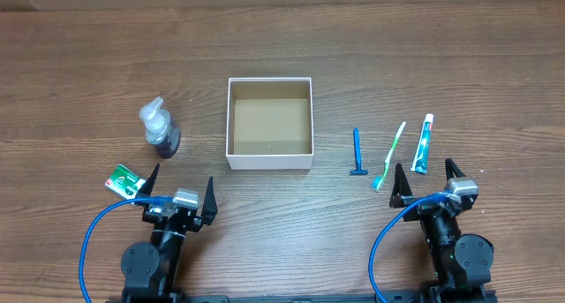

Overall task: Pack container
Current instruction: 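Move the left gripper to the soap pump bottle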

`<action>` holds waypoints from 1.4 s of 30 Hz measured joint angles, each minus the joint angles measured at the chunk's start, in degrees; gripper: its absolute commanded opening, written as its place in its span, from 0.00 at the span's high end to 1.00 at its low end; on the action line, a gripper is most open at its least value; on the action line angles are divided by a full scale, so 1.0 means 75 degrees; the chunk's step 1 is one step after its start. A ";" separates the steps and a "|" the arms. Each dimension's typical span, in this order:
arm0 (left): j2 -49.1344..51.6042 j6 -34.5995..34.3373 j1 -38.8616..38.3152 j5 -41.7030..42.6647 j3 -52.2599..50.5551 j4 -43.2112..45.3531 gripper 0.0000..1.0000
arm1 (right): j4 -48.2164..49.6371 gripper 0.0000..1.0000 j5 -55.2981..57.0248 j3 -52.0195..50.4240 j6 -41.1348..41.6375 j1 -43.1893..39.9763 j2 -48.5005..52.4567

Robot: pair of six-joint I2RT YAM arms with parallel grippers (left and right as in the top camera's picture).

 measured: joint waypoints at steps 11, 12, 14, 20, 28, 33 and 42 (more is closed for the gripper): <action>0.0000 -0.0035 0.0000 0.0003 0.0000 0.0000 0.00 | -0.0003 0.00 0.0000 0.0000 0.0344 0.0000 0.0000; 0.0000 -0.0111 0.0000 0.0000 0.0000 0.0000 0.00 | -0.0006 0.00 -0.0003 0.0000 0.0443 0.0000 0.0000; 0.0000 -0.0580 0.0000 -0.0026 0.0003 -0.0032 0.00 | -0.0073 0.00 -0.0026 0.0000 0.0583 0.0000 0.0000; 0.0082 -0.2194 0.0000 -0.0702 0.1370 -0.2055 0.00 | -0.1431 0.00 -0.0061 0.0694 0.0740 0.0000 0.0134; 0.2314 -0.3104 0.0000 -0.2022 0.5380 -0.5304 0.00 | -0.3028 0.00 -0.0146 0.3357 0.0950 0.0000 0.2439; 0.4934 -0.3241 0.0000 -0.1961 0.7679 -0.7082 0.00 | -0.4733 0.00 -0.0318 0.5266 0.1110 0.0000 0.4916; 0.7766 -0.3249 0.0000 -0.1434 0.9113 -0.8824 0.00 | -0.5668 0.00 -0.0393 0.6577 0.1177 0.0000 0.6761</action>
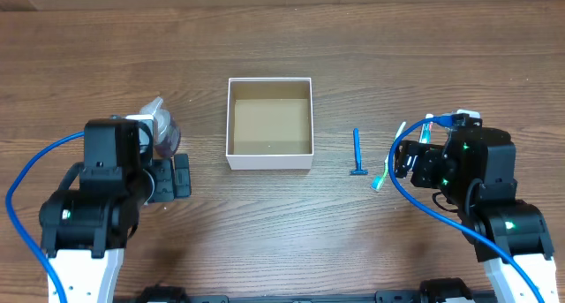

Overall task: Pack container
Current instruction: 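Move the left gripper to the soap pump bottle, then grasp the soap pump bottle with the left gripper and lift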

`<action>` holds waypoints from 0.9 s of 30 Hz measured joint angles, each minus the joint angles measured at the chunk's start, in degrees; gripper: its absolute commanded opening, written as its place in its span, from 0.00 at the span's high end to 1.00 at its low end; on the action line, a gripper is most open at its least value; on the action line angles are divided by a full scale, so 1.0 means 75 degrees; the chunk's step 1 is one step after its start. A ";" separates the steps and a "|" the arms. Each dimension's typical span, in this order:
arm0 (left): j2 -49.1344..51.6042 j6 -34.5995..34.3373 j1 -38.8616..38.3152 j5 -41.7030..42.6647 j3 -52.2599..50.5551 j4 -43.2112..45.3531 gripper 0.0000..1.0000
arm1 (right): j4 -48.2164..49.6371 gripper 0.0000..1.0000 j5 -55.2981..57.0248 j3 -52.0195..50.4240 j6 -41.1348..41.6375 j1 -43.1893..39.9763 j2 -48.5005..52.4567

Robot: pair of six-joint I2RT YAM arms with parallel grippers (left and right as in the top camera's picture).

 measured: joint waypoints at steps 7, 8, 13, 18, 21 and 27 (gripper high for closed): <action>0.0769 0.0154 0.0854 0.0204 0.0892 0.0198 0.00 | -0.0111 0.00 0.0000 0.0000 0.0003 0.0000 0.0055; 0.1043 0.0309 0.1139 0.0326 0.1274 0.0157 0.00 | -0.0111 0.00 -0.0003 0.0003 0.0000 0.0000 0.0055; 0.2506 0.1256 0.1652 0.0618 0.1970 0.0085 0.00 | -0.0111 0.00 0.0000 0.0012 0.0003 0.0000 0.0055; 0.3614 0.1955 0.1652 0.0959 0.1970 0.0329 0.00 | -0.0111 0.00 0.0000 0.0015 0.0003 0.0000 0.0082; 0.3850 0.2267 0.1649 0.1078 0.1970 0.0589 0.00 | -0.0125 0.00 -0.0003 0.0015 0.0003 0.0000 0.0277; 0.4316 0.2809 0.1649 0.1177 0.1973 0.1058 0.00 | -0.0131 0.00 -0.0003 0.0015 0.0006 0.0000 0.0685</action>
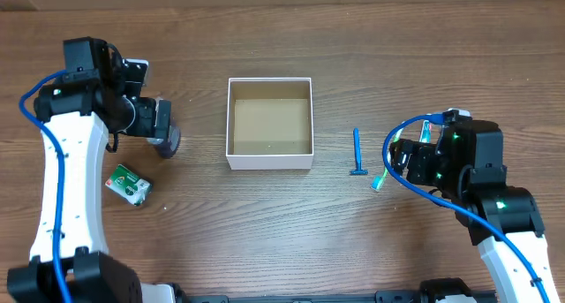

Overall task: Pack container
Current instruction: 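Grasp the soap pump bottle with the left gripper and lift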

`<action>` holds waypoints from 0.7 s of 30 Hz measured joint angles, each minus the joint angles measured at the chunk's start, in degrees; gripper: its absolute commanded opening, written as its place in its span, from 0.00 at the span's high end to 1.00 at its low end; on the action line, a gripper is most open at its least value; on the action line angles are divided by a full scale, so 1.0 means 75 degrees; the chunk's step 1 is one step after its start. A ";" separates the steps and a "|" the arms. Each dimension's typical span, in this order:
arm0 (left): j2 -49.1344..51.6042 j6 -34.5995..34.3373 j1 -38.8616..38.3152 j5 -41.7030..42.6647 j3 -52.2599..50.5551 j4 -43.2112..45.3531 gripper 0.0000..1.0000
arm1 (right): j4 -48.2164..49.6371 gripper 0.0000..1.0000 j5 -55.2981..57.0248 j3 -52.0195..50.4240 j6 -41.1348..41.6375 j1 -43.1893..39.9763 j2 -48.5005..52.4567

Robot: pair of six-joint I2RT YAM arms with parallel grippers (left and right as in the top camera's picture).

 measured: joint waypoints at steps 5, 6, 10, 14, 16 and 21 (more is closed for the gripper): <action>0.0968 0.0064 0.0000 0.0006 0.0003 0.0251 0.00 | 0.0003 0.00 0.0000 0.0000 0.0000 0.0000 0.0000; 0.1169 0.0061 0.0000 0.0006 0.0003 0.0323 0.00 | 0.0000 0.00 0.0000 0.0000 0.0000 0.0000 0.0000; 0.1565 0.0026 -0.0003 0.0009 0.0003 0.0475 0.00 | 0.0000 0.00 0.0000 0.0000 0.0000 0.0000 0.0000; 0.1652 -0.0017 -0.0041 0.0023 0.0003 0.0662 0.04 | 0.0006 0.00 0.0000 0.0000 0.0000 0.0000 0.0000; 0.1670 -0.0020 -0.0079 0.0029 0.0003 0.0708 0.04 | 0.0000 0.00 -0.0003 0.0000 -0.0003 0.0000 0.0000; 0.1682 -0.0020 -0.0221 0.0032 0.0003 0.0734 0.04 | 0.0006 0.00 0.0000 0.0000 0.0000 -0.0003 0.0000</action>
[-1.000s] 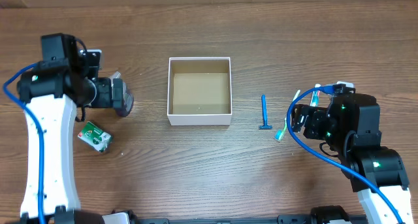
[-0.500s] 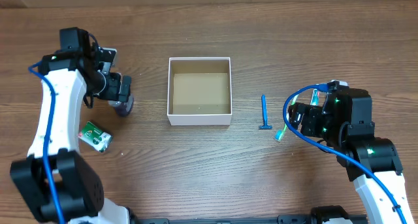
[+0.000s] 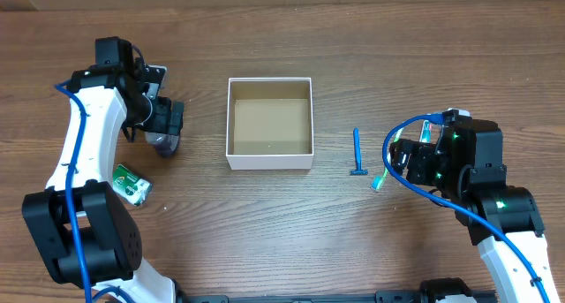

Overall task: Pack container
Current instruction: 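Grasp the soap pump bottle with the left gripper and lift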

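Note:
The white box with a brown floor stands open at the table's centre. A pump bottle of dark liquid stands left of it. My left gripper hangs right over the bottle's top and hides its pump; its jaws do not show clearly. A blue razor lies right of the box. Beside it only the green tip of a toothbrush shows, because my right gripper covers the rest. A sliver of the toothpaste tube peeks out behind that wrist.
A green packet lies on the wood below the bottle, near the left arm's forearm. Blue cables loop around both arms. The wooden table stretches on in front of the box.
My left gripper has moved right, from just left of the bottle to directly over it. The right arm and every object stay where they were.
Both arms first sat folded at the table's near edge, all items untouched. Then each had risen, the left near the bottle and the right over the toothbrush and toothpaste. The left then stood farther back beside the bottle and now covers it.

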`<action>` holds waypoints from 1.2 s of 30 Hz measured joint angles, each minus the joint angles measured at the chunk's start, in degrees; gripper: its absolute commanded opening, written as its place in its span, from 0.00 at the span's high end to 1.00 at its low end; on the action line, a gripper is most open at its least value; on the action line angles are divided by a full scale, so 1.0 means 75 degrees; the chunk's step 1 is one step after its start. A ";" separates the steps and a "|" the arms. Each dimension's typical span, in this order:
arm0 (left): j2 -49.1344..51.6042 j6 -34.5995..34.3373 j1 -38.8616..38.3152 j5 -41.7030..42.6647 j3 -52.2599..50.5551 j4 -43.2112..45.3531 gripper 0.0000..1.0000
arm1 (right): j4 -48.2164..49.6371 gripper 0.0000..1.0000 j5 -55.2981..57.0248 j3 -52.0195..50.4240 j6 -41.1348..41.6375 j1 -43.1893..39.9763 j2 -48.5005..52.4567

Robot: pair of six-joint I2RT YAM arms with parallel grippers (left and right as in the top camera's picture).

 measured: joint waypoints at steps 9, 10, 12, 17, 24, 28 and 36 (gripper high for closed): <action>0.0096 -0.0017 -0.0093 0.0029 -0.0003 0.0050 0.29 | -0.0006 0.00 0.0003 0.0000 -0.0006 0.0003 0.0000; 0.0096 0.0012 -0.0093 0.0029 -0.0003 0.0029 0.29 | -0.0012 0.00 0.0003 0.0000 -0.0003 0.0003 0.0000; 0.0096 -0.0023 -0.0090 0.0026 -0.0003 -0.0032 0.28 | -0.0020 0.00 0.0003 0.0000 -0.0003 0.0003 0.0000; 0.0096 -0.0157 -0.0090 0.0023 -0.0044 -0.0070 0.34 | -0.0041 0.00 0.0000 0.0000 0.0000 0.0003 0.0000; 0.0096 -0.0210 -0.0093 0.0023 -0.0105 -0.0096 0.51 | -0.0035 0.00 0.0003 0.0000 -0.0003 0.0003 0.0000; 0.0096 -0.0207 -0.0093 0.0026 -0.0105 -0.0102 0.57 | -0.0041 0.00 0.0003 0.0000 0.0000 0.0003 0.0000; 0.0096 -0.0382 -0.0093 0.0052 -0.0102 -0.0096 0.96 | -0.0041 0.00 0.0000 0.0000 0.0000 0.0000 0.0000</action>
